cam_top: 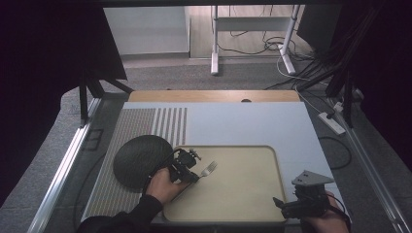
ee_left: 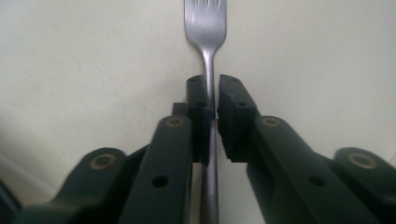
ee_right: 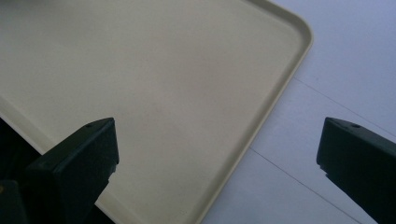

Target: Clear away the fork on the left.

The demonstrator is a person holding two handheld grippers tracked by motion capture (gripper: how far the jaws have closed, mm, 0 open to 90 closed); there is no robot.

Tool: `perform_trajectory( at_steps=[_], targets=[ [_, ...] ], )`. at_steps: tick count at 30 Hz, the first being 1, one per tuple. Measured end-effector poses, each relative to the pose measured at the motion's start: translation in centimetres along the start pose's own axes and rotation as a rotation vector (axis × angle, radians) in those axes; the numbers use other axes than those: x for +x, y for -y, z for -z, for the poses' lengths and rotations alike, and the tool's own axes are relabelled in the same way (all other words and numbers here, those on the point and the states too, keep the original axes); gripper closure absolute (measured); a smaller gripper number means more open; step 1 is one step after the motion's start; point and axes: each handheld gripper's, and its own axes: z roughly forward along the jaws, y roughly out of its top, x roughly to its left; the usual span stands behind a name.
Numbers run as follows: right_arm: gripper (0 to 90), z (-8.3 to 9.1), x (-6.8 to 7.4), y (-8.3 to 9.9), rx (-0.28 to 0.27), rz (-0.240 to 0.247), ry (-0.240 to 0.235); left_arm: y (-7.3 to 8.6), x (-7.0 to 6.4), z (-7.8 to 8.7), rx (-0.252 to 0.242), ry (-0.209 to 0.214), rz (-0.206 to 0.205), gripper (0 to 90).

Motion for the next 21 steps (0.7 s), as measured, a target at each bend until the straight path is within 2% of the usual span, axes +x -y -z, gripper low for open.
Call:
perform_trajectory(
  at_steps=[2, 3, 7, 9, 11, 14, 21],
  targets=[
    [0.0, 0.0, 0.0, 0.0, 0.002, 0.0, 0.0, -0.1, -0.4, 0.3, -0.03, 0.004, -0.036, 83.1],
    [0.0, 0.0, 0.0, 0.0, 0.002, 0.001, 0.0, -0.1, -0.6, 0.2, -0.025, 0.019, -0.046, 85.8],
    [0.0, 0.0, 0.0, 0.0, 0.002, 0.003, 0.0, -0.1, -0.6, -1.2, 0.039, 0.038, -0.05, 88.6],
    [0.0, 0.0, 0.0, 0.0, 0.001, 0.003, 0.0, 0.0, 0.0, -1.2, 0.036, 0.057, -0.02, 88.6],
    [0.0, 0.0, 0.0, 0.0, 0.003, 0.003, -0.002, 0.2, 0.5, -1.0, 0.033, 0.026, -0.006, 88.6],
    [0.0, 0.0, 0.0, 0.0, 0.004, 0.004, -0.001, 0.6, 1.6, -0.7, 0.028, 0.031, 0.037, 88.6],
    [0.0, 0.0, 0.0, 0.0, 0.002, 0.005, -0.002, 1.4, 3.3, -0.1, 0.023, 0.026, 0.09, 88.6]
  ],
)
